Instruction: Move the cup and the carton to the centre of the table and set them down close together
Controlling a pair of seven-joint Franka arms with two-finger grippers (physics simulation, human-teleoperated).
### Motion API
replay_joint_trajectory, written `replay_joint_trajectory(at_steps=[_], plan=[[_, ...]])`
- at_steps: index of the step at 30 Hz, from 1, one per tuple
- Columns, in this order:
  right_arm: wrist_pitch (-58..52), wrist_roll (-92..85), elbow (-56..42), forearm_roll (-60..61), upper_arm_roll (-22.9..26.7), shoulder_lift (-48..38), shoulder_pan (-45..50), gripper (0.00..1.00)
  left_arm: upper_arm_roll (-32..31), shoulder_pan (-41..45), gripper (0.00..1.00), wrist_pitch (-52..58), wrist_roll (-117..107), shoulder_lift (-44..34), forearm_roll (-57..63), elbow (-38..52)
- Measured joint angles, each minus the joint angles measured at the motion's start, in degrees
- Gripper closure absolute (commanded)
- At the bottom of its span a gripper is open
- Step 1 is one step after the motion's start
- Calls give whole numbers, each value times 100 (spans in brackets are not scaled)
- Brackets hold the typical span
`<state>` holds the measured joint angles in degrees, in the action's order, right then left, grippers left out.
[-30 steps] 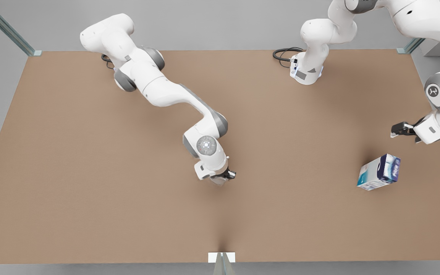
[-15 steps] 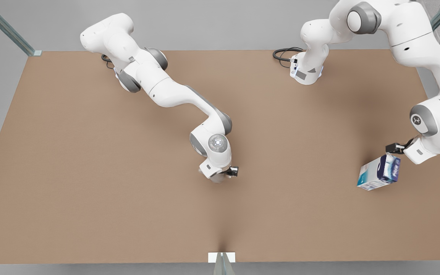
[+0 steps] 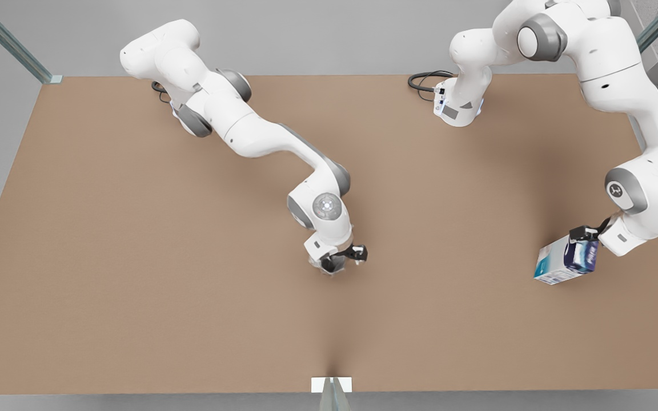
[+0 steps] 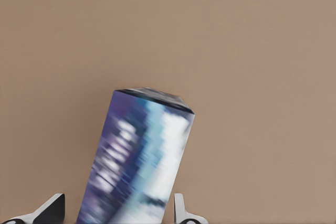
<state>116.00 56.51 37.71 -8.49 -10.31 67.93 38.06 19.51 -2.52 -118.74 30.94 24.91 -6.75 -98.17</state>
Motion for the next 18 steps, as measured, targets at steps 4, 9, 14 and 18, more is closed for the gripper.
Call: replay_joint_trajectory(at_steps=[4,9,14,18], plan=[[-755,-146,531,170,-352,-1090,-589,0,-17,2,0,-131,9,134,-18,13],[-1285,-2028,3398,613,-236,-3885,-2293,0,-38,9,42,-132,8,202,-81,9],[-2804,-5047,4838,711,783,-6195,-4175,0,-42,5,53,-138,-15,206,-30,18],[-3200,-5463,4736,744,1059,-6340,-4287,0,-61,273,46,438,-1238,-430,59,-28]])
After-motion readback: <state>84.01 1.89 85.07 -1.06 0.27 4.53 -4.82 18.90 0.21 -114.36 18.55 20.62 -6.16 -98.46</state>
